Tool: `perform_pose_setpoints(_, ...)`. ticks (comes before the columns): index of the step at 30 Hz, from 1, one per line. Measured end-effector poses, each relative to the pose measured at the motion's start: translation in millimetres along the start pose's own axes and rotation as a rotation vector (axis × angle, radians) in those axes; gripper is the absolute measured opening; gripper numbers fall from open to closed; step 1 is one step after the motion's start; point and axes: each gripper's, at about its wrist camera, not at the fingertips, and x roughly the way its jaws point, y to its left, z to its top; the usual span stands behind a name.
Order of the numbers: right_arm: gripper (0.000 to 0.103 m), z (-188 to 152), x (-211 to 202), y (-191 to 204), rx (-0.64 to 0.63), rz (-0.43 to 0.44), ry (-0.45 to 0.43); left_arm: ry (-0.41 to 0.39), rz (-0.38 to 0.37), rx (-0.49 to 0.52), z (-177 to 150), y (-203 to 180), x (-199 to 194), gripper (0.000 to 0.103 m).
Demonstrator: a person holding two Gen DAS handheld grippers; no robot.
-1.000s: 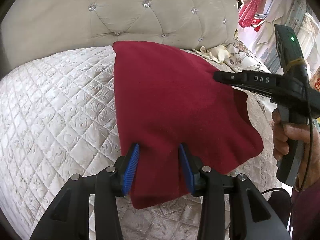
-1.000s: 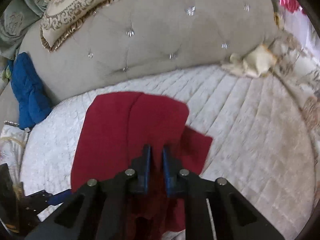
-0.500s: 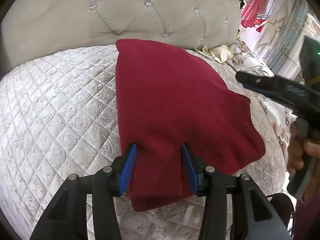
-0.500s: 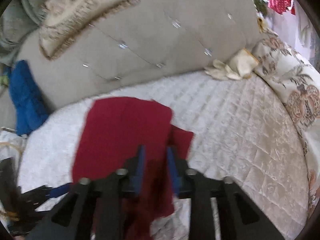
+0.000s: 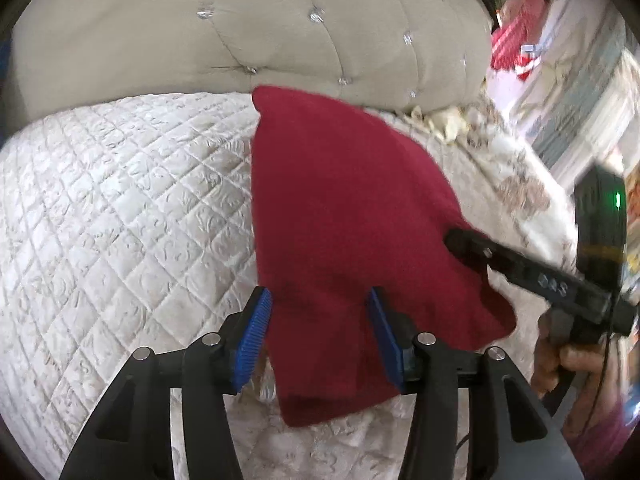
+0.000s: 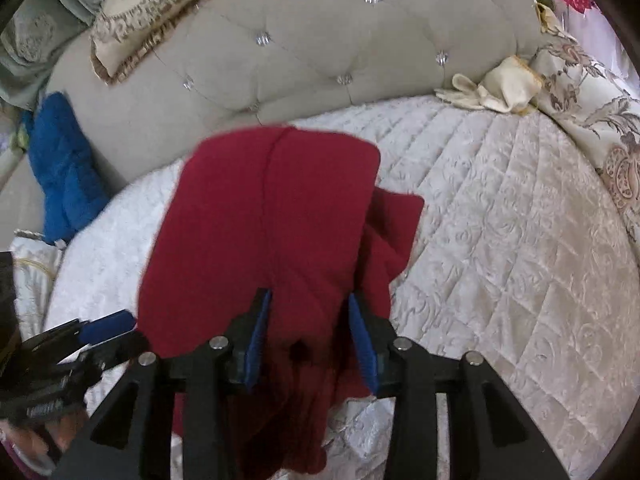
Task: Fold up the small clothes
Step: 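Press the folded sweatshirt flat and open both tools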
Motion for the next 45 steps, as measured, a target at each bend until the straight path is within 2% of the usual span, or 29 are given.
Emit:
perform_pose_setpoints(2,0.079,1.0,-8.5,-11.4,0.053,0.012,-0.050,-0.015,-0.042,-0.040,7.5,7.7,-0.1,0.041)
perform_pose_setpoints(4,0.088,3.4,-8.8,-29.5,0.117,0.032,-0.090,-0.027,-0.070,-0.068,14.9,13.3,3.3,0.044)
perform_pose_setpoints(8,0.092,12.4,16.6,-54.9,0.213,0.132,-0.043,-0.001,-0.130,-0.106,28.8,24.6,24.9,0.045)
perform_pose_setpoints(10,0.092,15.9,30.7,-62.0,0.245,0.204,-0.020,0.020,-0.152,-0.138,31.4,28.1,37.6,0.053)
perform_pose_setpoints(13,0.096,18.0,47.4,-54.4,0.217,0.261,-0.004,0.030,-0.183,-0.159,32.7,30.5,51.7,0.063)
perform_pose_setpoints(15,0.103,17.1,50.3,-42.7,0.175,0.250,-0.014,0.044,-0.189,-0.163,32.6,30.2,61.1,0.065)
perform_pose_setpoints(18,0.103,17.2,55.8,-24.8,0.091,0.193,-0.011,0.049,-0.196,-0.171,32.6,27.7,67.6,0.066)
perform_pose_setpoints(19,0.100,17.4,56.2,-20.8,0.071,0.182,-0.009,0.047,-0.193,-0.167,32.4,26.2,66.5,0.062)
perform_pose_setpoints(20,0.088,17.8,55.2,-15.8,0.054,0.175,-0.008,0.047,-0.188,-0.161,32.8,25.3,64.6,0.059)
perform_pose_setpoints(22,0.071,18.4,47.4,-10.4,0.046,0.182,-0.012,0.040,-0.179,-0.141,32.7,22.2,57.4,0.045)
perform_pose_setpoints(23,0.063,18.6,40.5,-5.6,0.040,0.176,-0.017,0.035,-0.178,-0.127,33.0,19.6,50.5,0.042)
perform_pose_setpoints(25,0.058,18.4,27.3,2.4,0.031,0.189,-0.020,0.036,-0.191,-0.113,31.6,15.2,33.2,0.038)
perform_pose_setpoints(30,0.058,3.0,-7.6,28.7,0.035,0.253,0.037,0.046,-0.190,-0.107,12.1,15.5,-17.5,0.038)
perform_pose_setpoints(33,0.058,-19.7,-15.0,43.7,0.054,0.278,0.095,0.062,-0.153,-0.116,-13.9,20.3,-41.5,0.038)
perform_pose_setpoints(37,0.068,-60.1,-4.4,59.5,0.014,0.217,0.149,0.110,-0.079,-0.142,-53.8,34.3,-40.1,0.039)
perform_pose_setpoints(38,0.073,-68.1,-3.9,57.7,0.010,0.193,0.147,0.104,-0.066,-0.156,-60.0,37.7,-38.5,0.040)
perform_pose_setpoints(42,0.074,-76.7,-27.5,53.7,0.042,0.190,0.112,0.056,-0.062,-0.200,-65.7,43.7,-48.2,0.044)
perform_pose_setpoints(45,0.074,-77.1,-58.8,60.2,-0.027,0.143,0.055,0.008,0.003,-0.180,-63.0,42.9,-64.7,0.044)
